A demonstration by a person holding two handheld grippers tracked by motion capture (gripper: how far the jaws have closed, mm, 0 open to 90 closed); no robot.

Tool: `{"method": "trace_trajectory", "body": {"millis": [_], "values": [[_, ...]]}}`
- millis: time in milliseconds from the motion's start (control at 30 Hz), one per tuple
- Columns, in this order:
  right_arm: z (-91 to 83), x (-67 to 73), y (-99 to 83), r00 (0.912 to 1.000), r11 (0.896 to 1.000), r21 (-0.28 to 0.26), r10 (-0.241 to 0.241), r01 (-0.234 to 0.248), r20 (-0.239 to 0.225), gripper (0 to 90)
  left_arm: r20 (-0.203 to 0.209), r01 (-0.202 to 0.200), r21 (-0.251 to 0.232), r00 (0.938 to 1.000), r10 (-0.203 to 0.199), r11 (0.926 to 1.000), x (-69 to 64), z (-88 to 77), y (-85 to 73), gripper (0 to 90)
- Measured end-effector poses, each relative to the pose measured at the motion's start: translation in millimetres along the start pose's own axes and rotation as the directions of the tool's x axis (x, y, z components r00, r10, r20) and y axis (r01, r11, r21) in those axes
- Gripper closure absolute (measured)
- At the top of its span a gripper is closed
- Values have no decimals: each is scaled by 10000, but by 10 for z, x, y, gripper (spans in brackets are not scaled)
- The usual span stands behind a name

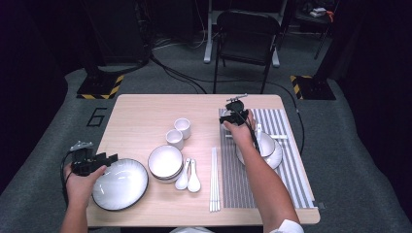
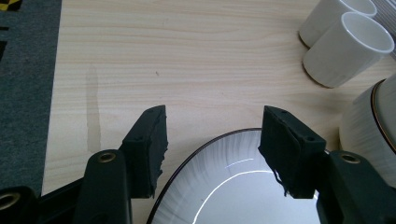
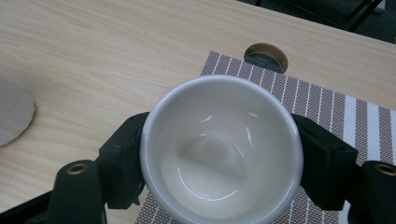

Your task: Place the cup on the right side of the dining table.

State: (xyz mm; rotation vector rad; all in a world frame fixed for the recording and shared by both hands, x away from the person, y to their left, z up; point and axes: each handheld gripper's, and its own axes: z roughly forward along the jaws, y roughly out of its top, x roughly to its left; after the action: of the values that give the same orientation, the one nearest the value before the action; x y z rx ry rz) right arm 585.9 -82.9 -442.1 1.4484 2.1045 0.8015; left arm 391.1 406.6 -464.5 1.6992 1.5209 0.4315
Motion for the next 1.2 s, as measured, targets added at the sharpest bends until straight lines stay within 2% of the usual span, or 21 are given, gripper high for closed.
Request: {"method": "trace_trajectory", "body": {"millis": [1200], "values": [[66, -5, -38, 9998, 9995, 210, 221, -221, 2, 266, 2, 16, 11, 10000, -16, 10000, 4, -1, -3, 416]]}}
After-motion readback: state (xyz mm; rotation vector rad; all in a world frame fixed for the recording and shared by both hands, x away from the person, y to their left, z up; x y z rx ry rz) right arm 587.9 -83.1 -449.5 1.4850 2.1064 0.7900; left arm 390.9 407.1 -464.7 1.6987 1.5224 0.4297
